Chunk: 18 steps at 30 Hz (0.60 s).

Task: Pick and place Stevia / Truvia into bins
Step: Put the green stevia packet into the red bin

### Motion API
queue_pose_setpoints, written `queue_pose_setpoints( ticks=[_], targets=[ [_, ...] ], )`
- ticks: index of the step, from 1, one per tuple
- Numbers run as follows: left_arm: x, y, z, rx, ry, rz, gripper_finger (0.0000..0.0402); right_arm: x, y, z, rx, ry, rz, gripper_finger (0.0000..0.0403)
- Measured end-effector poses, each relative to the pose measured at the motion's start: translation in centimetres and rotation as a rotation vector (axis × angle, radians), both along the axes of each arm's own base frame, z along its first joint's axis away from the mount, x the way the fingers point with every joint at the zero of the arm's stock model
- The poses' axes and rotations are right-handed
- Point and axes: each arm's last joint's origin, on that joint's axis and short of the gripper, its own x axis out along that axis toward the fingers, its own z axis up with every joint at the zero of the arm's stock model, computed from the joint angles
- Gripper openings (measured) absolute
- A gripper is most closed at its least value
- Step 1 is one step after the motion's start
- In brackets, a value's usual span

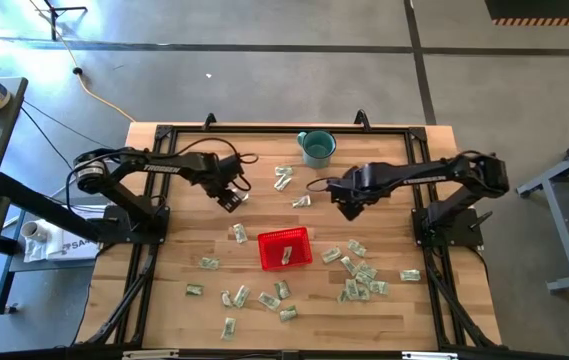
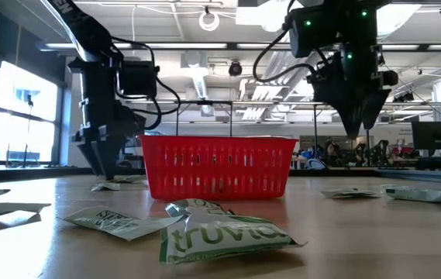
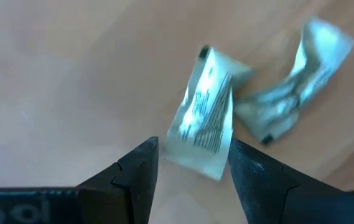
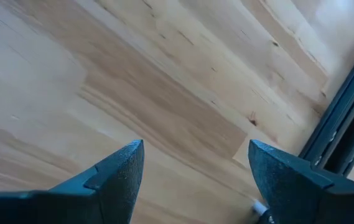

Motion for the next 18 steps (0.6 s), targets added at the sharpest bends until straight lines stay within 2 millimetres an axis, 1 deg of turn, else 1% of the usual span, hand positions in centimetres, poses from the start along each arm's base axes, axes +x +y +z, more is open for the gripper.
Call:
queue_pose_setpoints(
  ticks=[2,5,14,18],
  targets=[
    [0.14,0.08,0.03,0.013,-0.013,0.001,0.0217,-0.38,0.04,-0.22,0.001,-0.003,-0.016,0.0279],
    [0.34,0.22,0.09,0.037,-0.029,-0.001,0.0191,-0.58,0.09,-0.55,0.006,-0.001,-0.028,0.0279],
    [0.31,0.41,0.12,0.102,-0.002,-0.036,0.0094,-0.39,0.04,-0.60,-0.005,-0.018,-0.017,0.0279],
    [0.31,0.40,0.12,0.100,-0.003,-0.036,0.0045,-0.32,-0.04,-0.58,-0.033,-0.022,-0.013,0.0279]
  ],
)
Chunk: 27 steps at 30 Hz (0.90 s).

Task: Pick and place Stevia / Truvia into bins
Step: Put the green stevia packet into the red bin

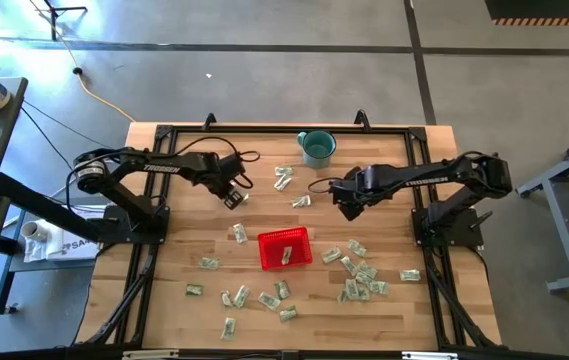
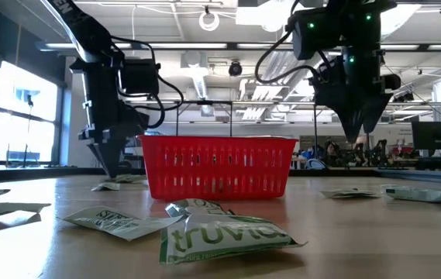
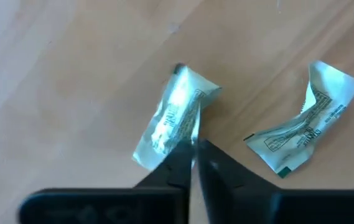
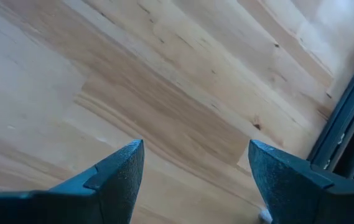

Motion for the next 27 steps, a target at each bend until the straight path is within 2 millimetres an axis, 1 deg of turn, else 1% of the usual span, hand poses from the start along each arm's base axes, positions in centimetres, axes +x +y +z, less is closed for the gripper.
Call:
queue_pose_setpoints(
  ticks=[2,6,10,14,18,23,25,27],
  targets=[
    [0.0,-0.1,0.0,-0.035,-0.014,-0.007,0.0022,0.0,0.0,0.0,-0.004,-0.001,0.004,0.0279],
    [0.1,-0.4,0.0,-0.115,-0.048,-0.021,0.0024,0.1,0.0,0.0,0.001,0.008,0.061,0.0279],
    [0.4,-1.4,0.4,-0.149,-0.059,-0.037,0.0024,0.1,0.0,0.0,0.001,0.023,0.100,0.0279],
    [1.5,-3.0,2.4,-0.130,-0.129,-0.080,0.0022,0.2,0.6,0.0,-0.024,0.037,0.155,0.0279],
    [2.7,-4.5,5.3,-0.071,-0.203,-0.098,0.0022,0.2,1.2,0.1,-0.039,0.055,0.197,0.0279],
    [4.1,-5.8,8.3,-0.042,-0.296,-0.129,0.0022,0.1,1.8,0.0,-0.053,0.087,0.259,0.0279],
    [4.5,-6.0,8.8,-0.039,-0.312,-0.139,0.0022,-0.3,2.0,-0.5,-0.036,0.086,0.268,0.0279],
    [4.4,-5.9,8.3,-0.022,-0.269,-0.118,0.0027,-0.9,2.1,-1.6,0.014,0.085,0.257,0.0279]
  ],
)
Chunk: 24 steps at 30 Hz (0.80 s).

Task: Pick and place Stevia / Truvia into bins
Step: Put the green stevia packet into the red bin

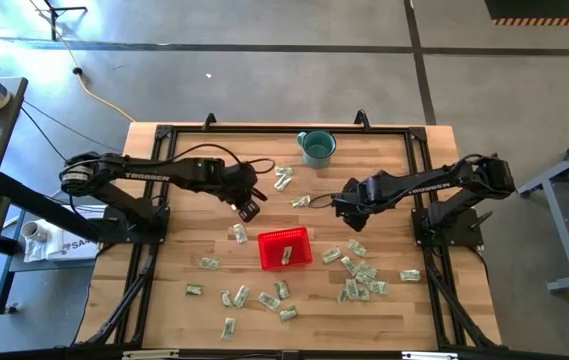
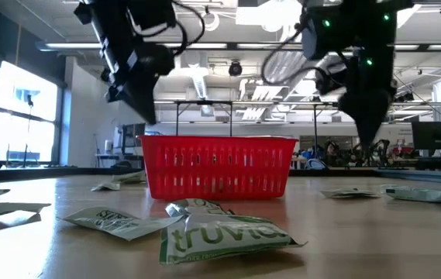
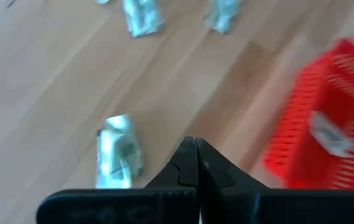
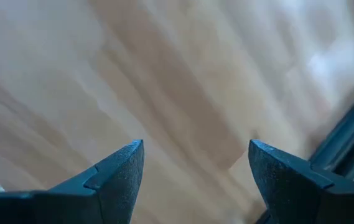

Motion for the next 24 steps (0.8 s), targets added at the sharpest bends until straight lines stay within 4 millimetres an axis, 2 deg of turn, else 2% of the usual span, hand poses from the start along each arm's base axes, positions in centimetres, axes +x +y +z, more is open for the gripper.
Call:
queue_pose_setpoints(
  ticks=[2,5,10,13,18,24],
  targets=[
    [-0.2,0.1,-0.8,0.020,0.080,0.021,0.0056,-0.6,0.4,-1.3,0.054,0.006,-0.012,0.0279],
    [-0.6,0.1,-1.4,0.001,0.155,0.066,0.0127,-1.3,1.2,-3.2,0.116,-0.001,0.007,0.0279],
    [-0.3,0.1,-1.5,-0.033,0.117,0.121,0.0245,-1.6,2.1,-5.2,0.171,-0.094,-0.009,0.0279],
    [-0.2,0.3,-1.8,0.017,0.142,0.125,0.0291,-1.4,2.4,-5.7,0.178,-0.152,-0.019,0.0279],
    [0.3,0.8,-3.7,0.035,0.242,0.086,0.0310,-0.9,2.5,-5.5,0.186,-0.208,-0.036,0.0279],
    [1.1,2.4,-6.3,0.004,0.314,0.073,0.0262,0.1,2.7,-4.4,0.203,-0.246,-0.057,0.0279]
  ],
)
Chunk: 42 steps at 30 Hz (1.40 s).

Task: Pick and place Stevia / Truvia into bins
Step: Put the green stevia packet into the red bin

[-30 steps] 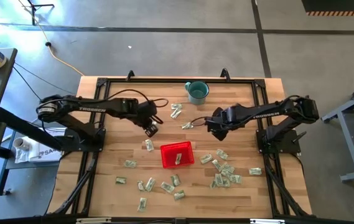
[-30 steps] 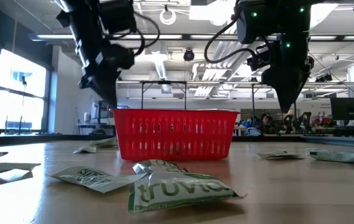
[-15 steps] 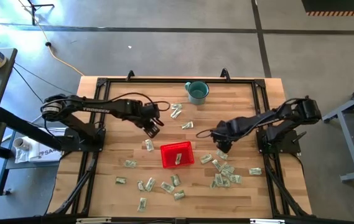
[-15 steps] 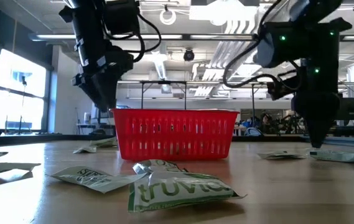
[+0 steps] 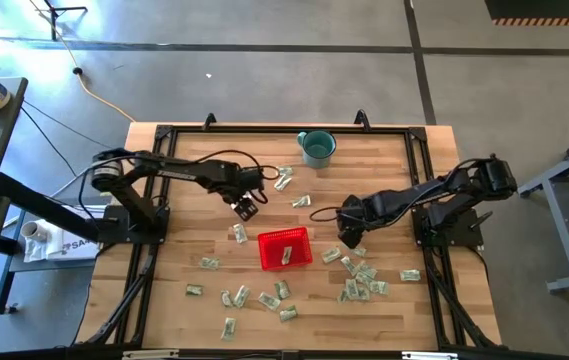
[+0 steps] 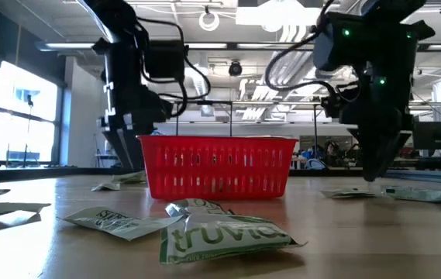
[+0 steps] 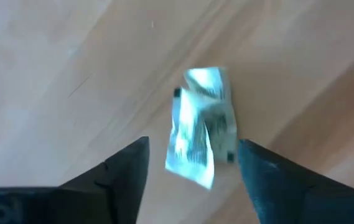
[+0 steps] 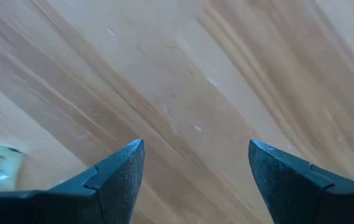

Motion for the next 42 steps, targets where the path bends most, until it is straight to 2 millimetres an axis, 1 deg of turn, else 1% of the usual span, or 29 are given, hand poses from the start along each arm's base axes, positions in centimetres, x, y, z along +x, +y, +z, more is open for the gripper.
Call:
queue_pose_setpoints(
  ticks=[3,9,11,14,18,21,25,28,34,36,39,42],
  targets=[
    [0.0,0.7,-0.5,-0.035,0.005,0.008,0.0226,0.5,0.0,0.6,-0.001,-0.025,-0.013,0.0279],
    [0.0,2.0,-0.5,-0.042,-0.030,-0.011,0.0157,1.2,0.0,1.6,-0.017,-0.050,-0.033,0.0279],
    [0.0,2.3,-0.5,-0.060,-0.038,-0.006,0.0139,1.3,0.0,1.7,-0.017,-0.053,-0.047,0.0279],
    [-0.2,2.7,-0.5,-0.094,-0.048,-0.006,0.0121,1.2,0.0,1.7,-0.014,-0.052,-0.068,0.0279],
    [-0.1,2.7,-0.5,-0.091,-0.053,-0.029,0.0121,1.1,0.0,1.7,-0.015,-0.046,-0.079,0.0279],
    [0.0,2.7,-0.5,-0.089,-0.058,-0.032,0.0128,1.1,0.0,1.7,-0.015,-0.044,-0.079,0.0279],
    [0.1,2.7,-1.1,-0.102,-0.039,-0.016,0.0142,1.1,0.0,1.7,-0.023,-0.044,-0.080,0.0279],
    [0.2,2.7,-1.4,-0.107,-0.034,0.000,0.0159,1.1,0.0,1.7,-0.023,-0.043,-0.079,0.0279],
    [0.2,2.7,-1.8,-0.124,-0.015,0.011,0.0208,1.1,0.0,1.7,-0.024,-0.040,-0.080,0.0279],
    [0.2,2.7,-1.9,-0.125,-0.012,0.011,0.0215,1.1,0.0,1.7,-0.024,-0.040,-0.080,0.0279],
    [0.2,2.7,-1.9,-0.127,-0.011,0.011,0.0202,1.1,0.0,1.7,-0.029,-0.040,-0.080,0.0279],
    [0.2,2.7,-1.9,-0.136,-0.014,0.010,0.0161,1.1,-0.1,1.7,-0.035,-0.041,-0.081,0.0279]
  ],
)
